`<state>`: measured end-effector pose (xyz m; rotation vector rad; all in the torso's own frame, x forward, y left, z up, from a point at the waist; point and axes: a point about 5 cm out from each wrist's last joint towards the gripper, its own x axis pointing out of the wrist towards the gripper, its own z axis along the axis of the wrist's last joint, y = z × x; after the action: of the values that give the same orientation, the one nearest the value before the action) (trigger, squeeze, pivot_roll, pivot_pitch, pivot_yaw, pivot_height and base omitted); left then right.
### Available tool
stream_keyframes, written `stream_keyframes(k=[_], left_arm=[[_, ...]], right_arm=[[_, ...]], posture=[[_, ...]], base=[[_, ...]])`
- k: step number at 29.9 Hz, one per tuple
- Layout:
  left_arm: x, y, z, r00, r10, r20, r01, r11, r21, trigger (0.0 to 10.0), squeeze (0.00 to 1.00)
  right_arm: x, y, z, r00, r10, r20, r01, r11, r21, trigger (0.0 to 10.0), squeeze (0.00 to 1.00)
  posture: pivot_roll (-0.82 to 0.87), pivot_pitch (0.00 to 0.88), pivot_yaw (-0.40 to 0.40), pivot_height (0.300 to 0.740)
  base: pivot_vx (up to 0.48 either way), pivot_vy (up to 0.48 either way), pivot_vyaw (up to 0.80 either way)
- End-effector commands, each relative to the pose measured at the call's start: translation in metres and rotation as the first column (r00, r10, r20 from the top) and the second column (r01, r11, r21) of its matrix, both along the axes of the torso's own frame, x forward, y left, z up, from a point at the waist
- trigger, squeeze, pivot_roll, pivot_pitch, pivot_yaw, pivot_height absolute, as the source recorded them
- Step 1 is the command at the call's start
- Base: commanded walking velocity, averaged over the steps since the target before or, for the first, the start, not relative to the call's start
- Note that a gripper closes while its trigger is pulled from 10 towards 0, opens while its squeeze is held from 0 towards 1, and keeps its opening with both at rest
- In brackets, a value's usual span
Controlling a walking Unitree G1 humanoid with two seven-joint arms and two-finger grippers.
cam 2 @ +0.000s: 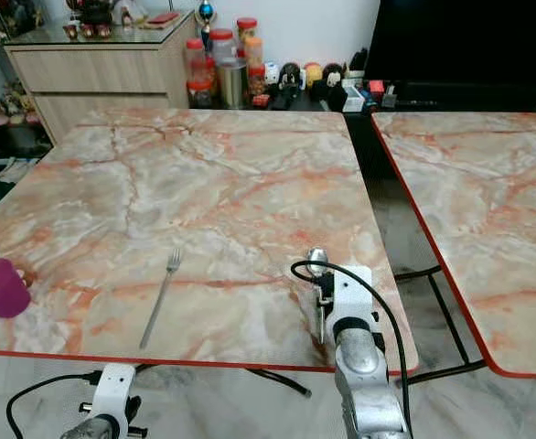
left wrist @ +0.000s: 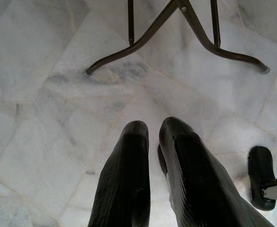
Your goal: Setting the table
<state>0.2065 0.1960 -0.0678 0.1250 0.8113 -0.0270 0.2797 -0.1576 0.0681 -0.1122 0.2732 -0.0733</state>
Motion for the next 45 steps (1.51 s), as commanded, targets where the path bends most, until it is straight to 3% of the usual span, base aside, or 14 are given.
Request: stream_keyframes(k=[1, 25, 38, 45], left_arm=[[0.0, 0.0, 0.0, 1.0, -0.006, -0.01, 0.006, 1.0, 0.012, 10.0, 0.0], [0.001, -0.003, -0.001, 1.0, -0.008, -0.013, 0.008, 1.0, 0.01, 10.0, 0.0], [0.001, -0.004, -0.001, 1.0, -0.012, -0.017, 0.012, 1.0, 0.013, 10.0, 0.0], [0.001, -0.004, -0.001, 1.0, -0.012, -0.02, 0.012, 1.0, 0.01, 10.0, 0.0]], right_arm=[[0.004, 0.002, 0.002, 1.0, 0.025, -0.008, -0.025, 1.0, 0.005, 10.0, 0.0], [0.005, 0.009, -0.014, 0.992, 0.069, -0.101, -0.068, 0.998, 0.009, 10.0, 0.0], [0.016, 0.016, -0.022, 0.989, 0.076, -0.123, -0.073, 0.997, 0.031, 10.0, 0.0], [0.016, 0.011, -0.024, 0.991, 0.032, -0.132, -0.029, 0.999, 0.021, 10.0, 0.0]], posture=[[0.02, 0.0, -0.005, 0.736], [0.02, 0.0, -0.011, 0.736], [0.02, 0.0, -0.01, 0.736], [0.02, 0.0, -0.01, 0.736]], base=[[0.0, 0.0, 0.0], [0.0, 0.0, 0.0], [0.0, 0.0, 0.0], [0.0, 0.0, 0.0]])
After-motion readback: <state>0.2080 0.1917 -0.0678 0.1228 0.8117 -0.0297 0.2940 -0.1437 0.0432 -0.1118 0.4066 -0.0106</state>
